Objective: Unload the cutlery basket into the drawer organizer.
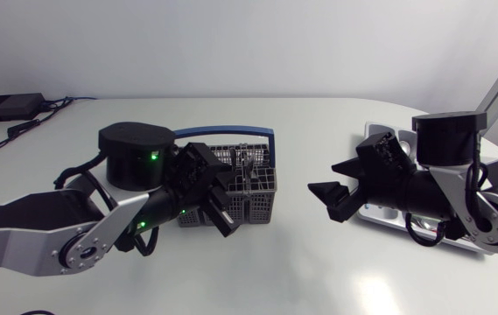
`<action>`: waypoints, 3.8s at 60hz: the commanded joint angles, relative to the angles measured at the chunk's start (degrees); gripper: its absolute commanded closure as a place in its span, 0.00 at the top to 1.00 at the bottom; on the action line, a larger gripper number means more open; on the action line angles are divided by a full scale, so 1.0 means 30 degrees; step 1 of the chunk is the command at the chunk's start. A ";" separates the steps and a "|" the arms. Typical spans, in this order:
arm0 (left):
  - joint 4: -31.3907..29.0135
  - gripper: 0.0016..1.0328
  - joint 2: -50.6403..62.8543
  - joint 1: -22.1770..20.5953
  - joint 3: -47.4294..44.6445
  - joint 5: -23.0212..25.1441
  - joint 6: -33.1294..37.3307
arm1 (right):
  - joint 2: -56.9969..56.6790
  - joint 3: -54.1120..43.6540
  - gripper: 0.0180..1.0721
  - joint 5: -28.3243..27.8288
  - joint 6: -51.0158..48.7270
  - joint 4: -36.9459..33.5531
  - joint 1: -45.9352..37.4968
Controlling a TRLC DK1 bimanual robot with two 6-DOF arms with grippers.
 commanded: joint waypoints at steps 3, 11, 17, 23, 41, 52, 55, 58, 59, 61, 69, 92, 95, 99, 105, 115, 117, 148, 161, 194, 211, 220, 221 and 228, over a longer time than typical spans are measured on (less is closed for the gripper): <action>-0.0112 0.35 0.0157 -0.0531 -0.0342 -0.0467 -0.0763 | 0.0324 -0.0182 0.84 0.0092 -0.0190 0.0192 0.0173; -0.0171 0.31 0.0245 -0.0882 -0.0372 -0.1170 -0.1027 | 0.0324 -0.0241 0.85 0.0092 -0.0190 0.0192 0.0173; -0.0171 0.31 0.0333 -0.0882 -0.0313 -0.1551 -0.1027 | 0.0295 -0.0270 0.87 0.0092 -0.0190 0.0192 0.0173; -0.0171 0.31 0.0333 -0.0853 -0.0342 -0.1698 -0.0997 | 0.0324 -0.0329 0.87 0.0092 -0.0248 0.0221 0.0173; -0.0083 0.36 0.0362 -0.0501 -0.0518 -0.1698 -0.0910 | 0.0412 -0.0446 0.87 0.0092 -0.0395 0.0221 0.0203; -0.0054 0.51 0.0509 -0.0472 -0.0460 -0.1698 -0.0997 | 0.0412 -0.0534 0.88 0.0209 -0.0454 0.0221 0.0232; -0.0054 0.53 0.0655 -0.0384 -0.0401 -0.1698 -0.0968 | 0.0383 -0.0563 0.88 0.0209 -0.0512 0.0221 0.0232; -0.0054 0.53 0.0714 -0.0296 -0.0342 -0.1698 -0.0939 | 0.0412 -0.0563 0.88 0.0209 -0.0512 0.0250 0.0232; -0.0054 0.53 0.0743 -0.0296 -0.0313 -0.1698 -0.0910 | 0.0412 -0.0563 0.88 0.0209 -0.0512 0.0221 0.0232; -0.0054 0.53 0.0802 -0.0238 -0.0225 -0.1698 -0.0910 | 0.0412 -0.0563 0.88 0.0209 -0.0512 0.0221 0.0232; -0.0054 0.61 0.0831 0.0055 -0.0049 -0.1698 -0.0910 | 0.0412 -0.0563 0.88 0.0209 -0.0512 0.0221 0.0232; -0.0054 0.67 0.1476 0.0231 0.0712 -0.1493 -0.0851 | 0.0412 -0.0592 0.88 0.0209 -0.0541 0.0221 0.0261; -0.0024 0.67 0.1593 0.0231 0.0888 -0.1463 -0.0851 | 0.0412 -0.0592 0.88 0.0209 -0.0541 0.0221 0.0261; 0.0034 0.68 0.1827 0.0231 0.1123 -0.1463 -0.0822 | 0.0412 -0.0592 0.88 0.0209 -0.0541 0.0221 0.0261; 0.0093 0.68 0.2062 0.0231 0.1474 -0.1463 -0.0675 | 0.0412 -0.0592 0.88 0.0209 -0.0541 0.0221 0.0261; 0.0122 0.68 0.2179 0.0202 0.1738 -0.1434 -0.0499 | 0.0500 -0.0621 0.88 0.0209 -0.0600 0.0221 0.0261; 0.0122 0.68 0.2179 0.0172 0.1738 -0.1434 -0.0499 | 0.0500 -0.0621 0.89 0.0209 -0.0600 0.0250 0.0261; -0.0200 0.45 0.0714 0.0231 0.0712 -0.1405 -0.0558 | 0.0500 -0.0768 0.90 0.0209 -0.0805 0.0221 0.0320; -0.0786 0.45 -0.0487 0.0260 0.0126 -0.1288 -0.0499 | 0.0500 -0.0797 0.90 0.0209 -0.0864 0.0250 0.0349; -0.1225 0.46 -0.0429 -0.0120 0.0507 -0.1141 -0.0675 | 0.0266 -0.0856 0.90 0.0209 -0.0893 0.0192 0.0466; -0.0845 0.31 0.0655 -0.0062 0.1181 -0.1141 -0.0704 | 0.0207 -0.0914 0.90 0.0209 -0.0922 0.0192 0.0437; -0.0786 0.22 0.0685 0.0085 0.1240 -0.1141 -0.0851 | 0.0207 -0.0944 0.90 0.0209 -0.1039 0.0192 0.0437; -0.0786 0.22 0.0685 0.0114 0.1240 -0.1141 -0.0880 | 0.0236 -0.0944 0.90 0.0209 -0.1039 0.0192 0.0437; -0.0727 0.20 0.0773 0.0202 0.1328 -0.1141 -0.0910 | 0.0236 -0.0914 0.90 0.0209 -0.1039 0.0221 0.0437</action>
